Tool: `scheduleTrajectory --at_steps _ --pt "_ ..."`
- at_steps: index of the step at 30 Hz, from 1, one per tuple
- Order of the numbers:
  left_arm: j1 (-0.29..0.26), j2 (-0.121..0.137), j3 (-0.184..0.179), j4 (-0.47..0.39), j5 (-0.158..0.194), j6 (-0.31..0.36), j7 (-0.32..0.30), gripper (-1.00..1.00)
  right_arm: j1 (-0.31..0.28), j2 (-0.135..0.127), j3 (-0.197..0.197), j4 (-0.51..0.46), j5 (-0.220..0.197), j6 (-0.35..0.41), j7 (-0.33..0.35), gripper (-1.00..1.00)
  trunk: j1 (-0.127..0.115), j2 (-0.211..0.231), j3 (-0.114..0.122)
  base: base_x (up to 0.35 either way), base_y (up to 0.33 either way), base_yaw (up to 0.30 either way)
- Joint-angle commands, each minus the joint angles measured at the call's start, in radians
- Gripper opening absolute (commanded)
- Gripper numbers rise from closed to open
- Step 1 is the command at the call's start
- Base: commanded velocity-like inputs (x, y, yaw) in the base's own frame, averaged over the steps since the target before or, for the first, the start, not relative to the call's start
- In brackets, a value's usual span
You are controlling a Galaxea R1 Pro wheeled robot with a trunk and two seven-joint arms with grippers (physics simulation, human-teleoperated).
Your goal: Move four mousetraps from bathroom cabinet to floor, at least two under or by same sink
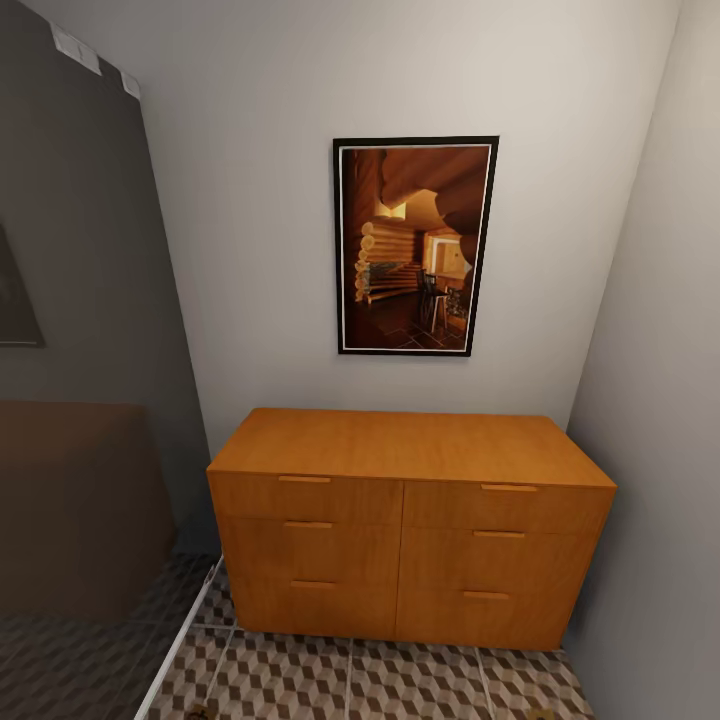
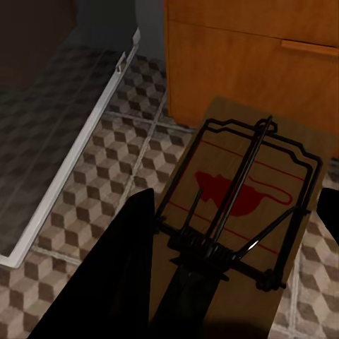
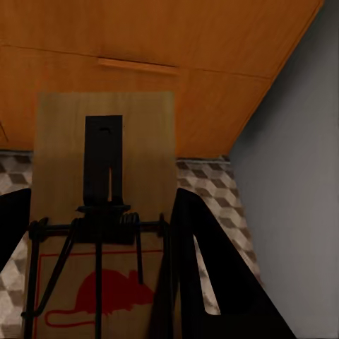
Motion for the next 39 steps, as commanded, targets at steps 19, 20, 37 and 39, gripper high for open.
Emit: scheduleTrajectory --at_steps 19,20,37,39 --pt "-0.002 0.005 -0.001 0.004 0.002 -0.006 0.009 -1.0 -0.001 0.001 0.008 -0.01 -0.007 -0.051 -0.011 -1.0 0.0 -0.001 -0.001 0.0 0.0 0.0" --pt "-0.002 0.005 -0.001 0.004 0.002 -0.006 0.009 -1.0 -0.001 0.001 0.008 -0.01 -0.007 -0.053 -0.012 -1.0 0.0 -0.001 -0.001 0.0 0.0 0.0" --pt "-0.002 0.002 -0.001 0.005 0.002 -0.006 0.006 -1.0 -0.001 0.004 0.011 -0.008 -0.005 -0.055 -0.014 -1.0 0.0 -0.001 -0.001 0.0 0.0 0.082" --pt "-0.002 0.002 -0.001 0.005 0.002 -0.006 0.006 -1.0 -0.001 0.004 0.011 -0.008 -0.005 -0.055 -0.014 -1.0 0.0 -0.001 -0.001 0.0 0.0 0.288"
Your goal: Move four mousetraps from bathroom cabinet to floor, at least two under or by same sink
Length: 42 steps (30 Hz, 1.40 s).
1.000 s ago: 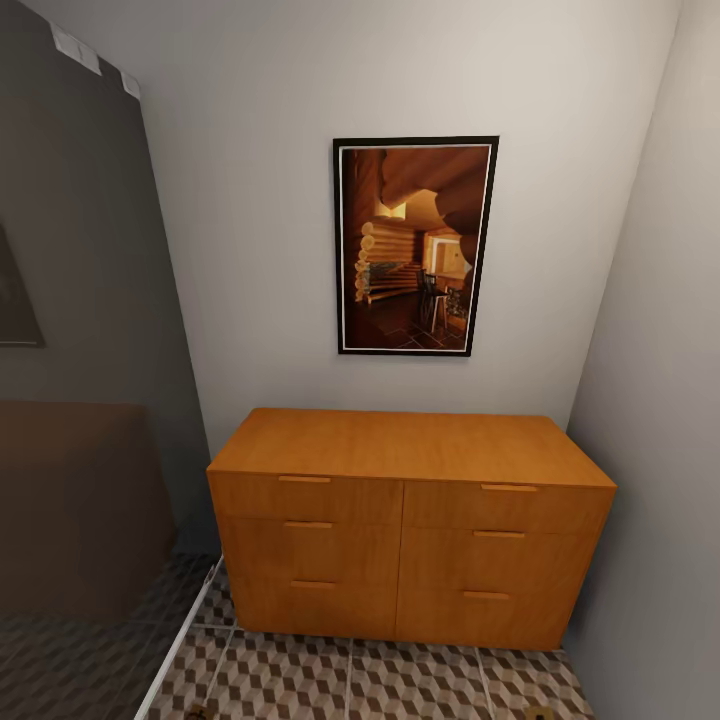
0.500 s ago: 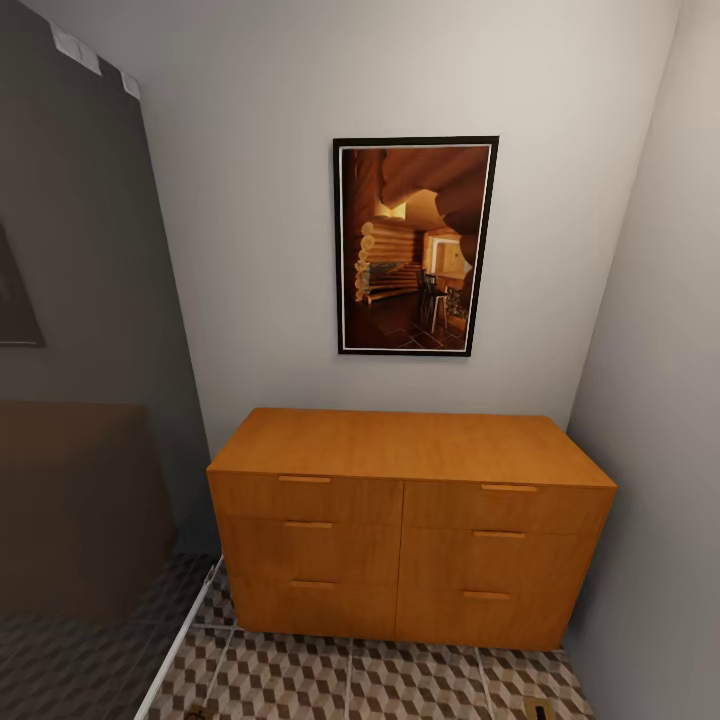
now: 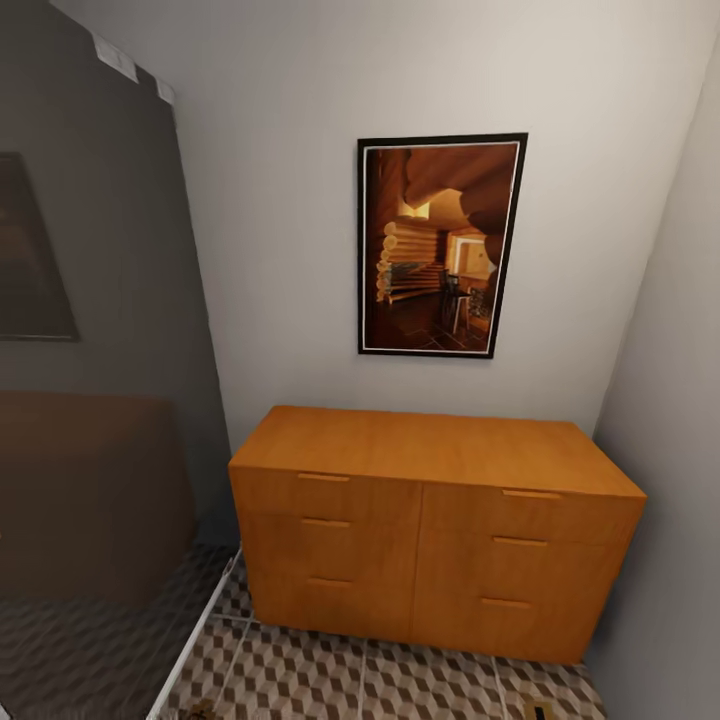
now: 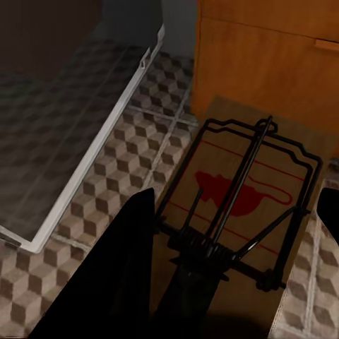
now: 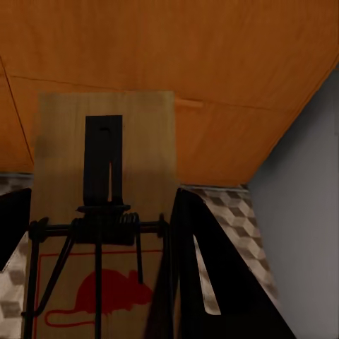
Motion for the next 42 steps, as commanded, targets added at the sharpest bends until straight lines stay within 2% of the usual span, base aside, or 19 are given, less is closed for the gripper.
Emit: scheduleTrajectory --at_steps 1,10,42 --pt "-0.002 -0.001 -0.002 0.004 -0.001 -0.005 0.004 -1.0 -0.001 0.0 0.009 0.002 -0.005 -0.003 -0.001 -1.0 0.0 -0.001 -0.001 0.0 0.0 0.293" --pt "-0.002 -0.001 -0.002 0.003 -0.001 -0.007 0.01 -1.0 -0.001 0.0 0.009 0.002 -0.006 -0.004 -0.001 -1.0 0.0 -0.001 -0.001 0.0 0.0 0.298" --pt "-0.002 -0.002 -0.002 0.003 -0.001 -0.005 0.014 -1.0 -0.001 0.0 0.01 0.002 -0.007 0.0 0.007 -1.0 -0.123 0.223 0.099 0.0 0.0 0.3"
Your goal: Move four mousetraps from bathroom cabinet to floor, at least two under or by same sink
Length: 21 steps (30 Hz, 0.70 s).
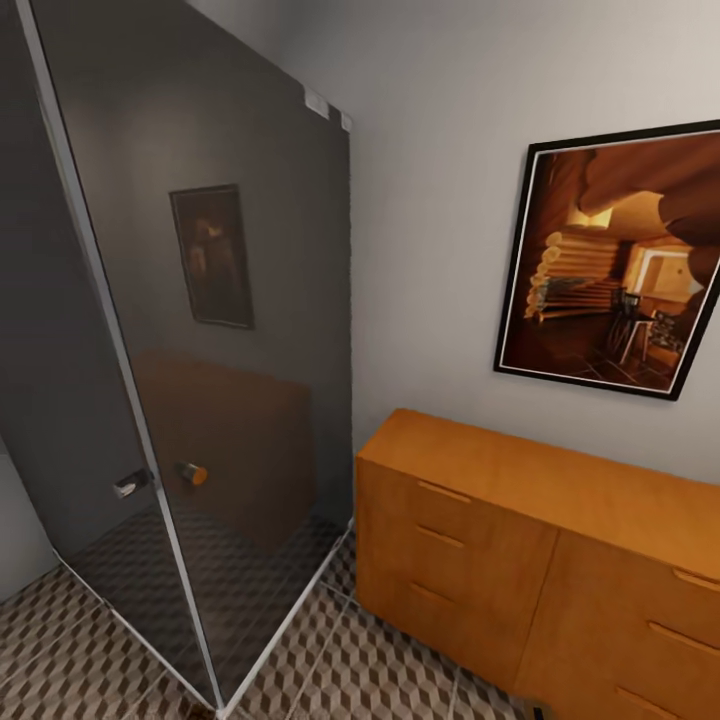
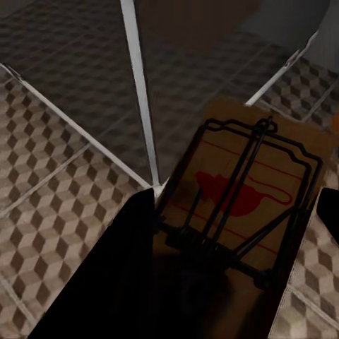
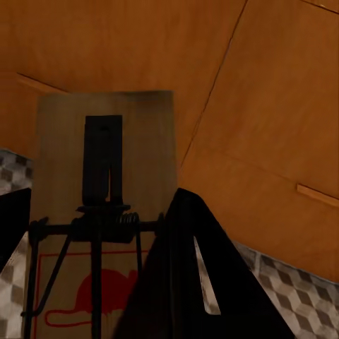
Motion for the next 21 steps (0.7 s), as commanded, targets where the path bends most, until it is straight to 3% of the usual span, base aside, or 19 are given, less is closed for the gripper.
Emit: scheduleTrajectory --at_steps 1,18,21 --pt "-0.002 0.0 -0.002 0.004 -0.001 -0.005 0.004 -1.0 -0.001 0.0 0.009 0.002 -0.006 -0.003 -0.001 -1.0 -0.004 0.006 0.002 0.0 0.0 0.3" --pt "-0.002 0.0 -0.002 0.004 -0.001 -0.005 0.001 -1.0 -0.001 0.0 0.009 0.002 -0.006 -0.003 -0.001 -1.0 -0.069 0.125 0.055 0.0 0.0 0.3" --pt "-0.002 0.0 -0.002 0.004 -0.001 -0.006 -0.003 -1.0 -0.001 0.0 0.009 0.002 -0.006 -0.003 -0.001 -1.0 -0.069 0.125 0.055 0.0 0.0 0.3"
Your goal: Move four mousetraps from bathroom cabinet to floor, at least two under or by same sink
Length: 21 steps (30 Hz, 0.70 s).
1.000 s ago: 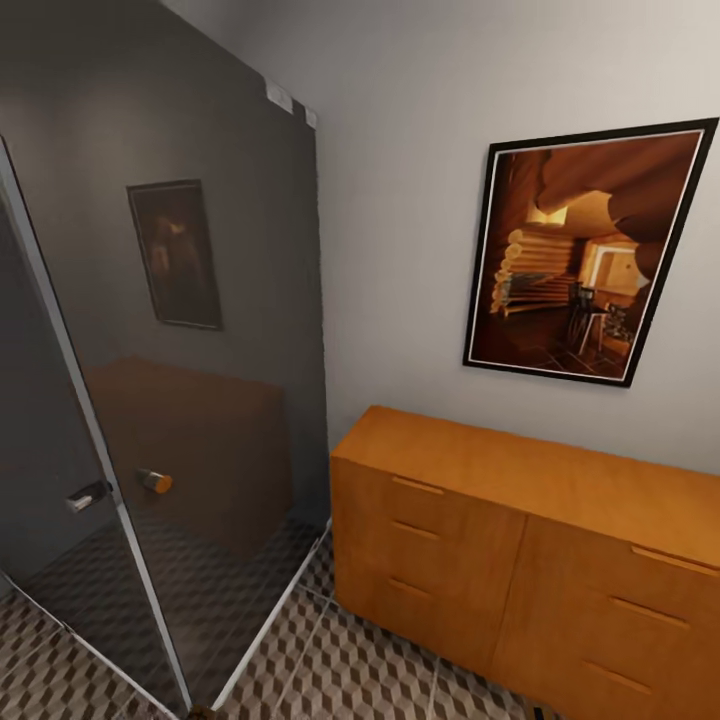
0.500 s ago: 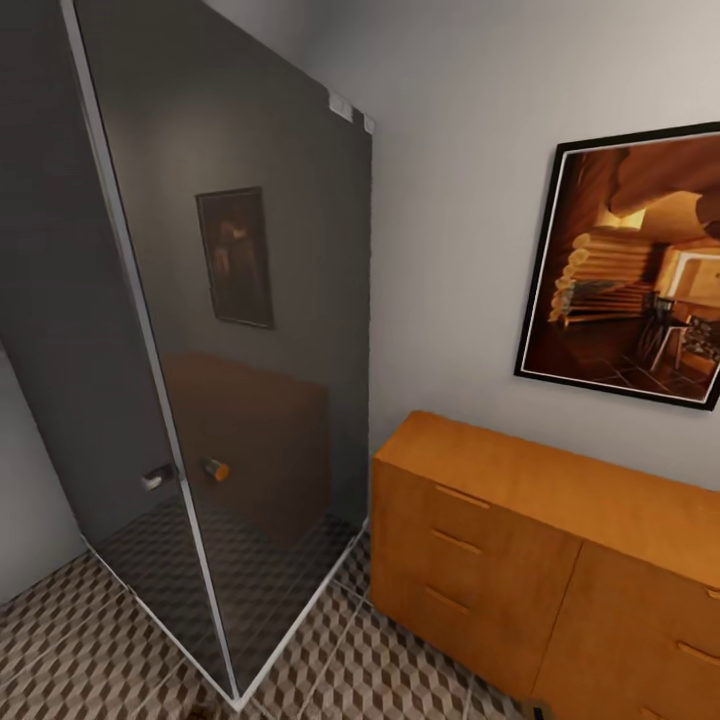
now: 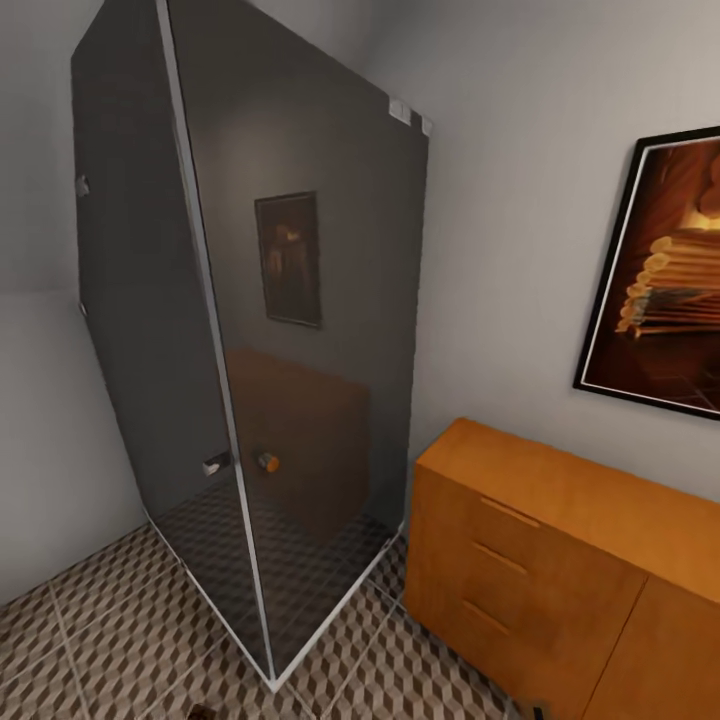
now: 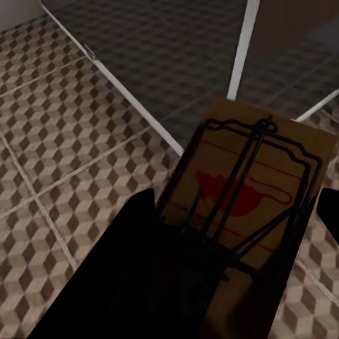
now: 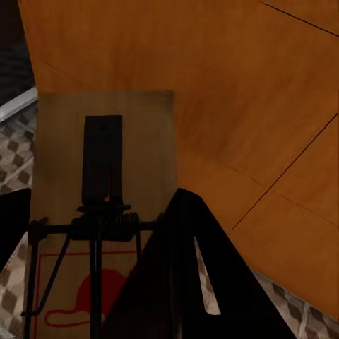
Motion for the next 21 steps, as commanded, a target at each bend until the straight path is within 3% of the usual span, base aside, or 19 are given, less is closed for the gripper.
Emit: scheduleTrajectory --at_steps 1,21 --pt "-0.002 0.0 -0.002 0.004 -0.001 -0.005 0.004 -1.0 -0.001 0.0 0.009 0.002 -0.006 -0.003 -0.002 -1.0 0.0 -0.002 -0.002 0.0 0.0 0.3" --pt "-0.002 -0.003 -0.002 0.005 -0.001 -0.005 0.004 -1.0 -0.001 0.0 0.009 0.002 -0.006 -0.002 -0.001 -1.0 0.0 -0.002 -0.002 0.0 0.017 0.3"
